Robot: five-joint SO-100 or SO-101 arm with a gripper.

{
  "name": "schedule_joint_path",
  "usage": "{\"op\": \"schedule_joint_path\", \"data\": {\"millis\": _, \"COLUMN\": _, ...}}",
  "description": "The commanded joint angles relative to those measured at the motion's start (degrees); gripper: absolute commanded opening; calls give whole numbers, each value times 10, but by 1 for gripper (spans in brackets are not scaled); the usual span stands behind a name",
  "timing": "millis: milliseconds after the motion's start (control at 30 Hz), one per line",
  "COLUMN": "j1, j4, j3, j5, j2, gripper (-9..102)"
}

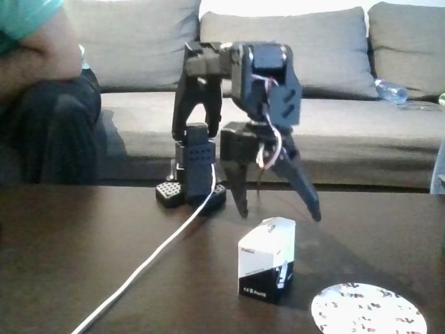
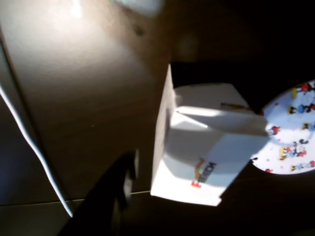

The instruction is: Grasp a servo box and put it on the zirlivani.

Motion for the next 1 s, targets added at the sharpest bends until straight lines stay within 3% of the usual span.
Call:
{"op": "schedule_joint_path", "data": {"millis": 0, "j1": 10, "j4": 40, "j3": -61, "j5": 4, "j2": -12, "gripper": 46}}
{"op": "schedule_joint_path", "data": {"millis": 967, "j1": 18, "j4": 12, "j3": -11, "j5": 4, "j2": -55, "gripper": 45}}
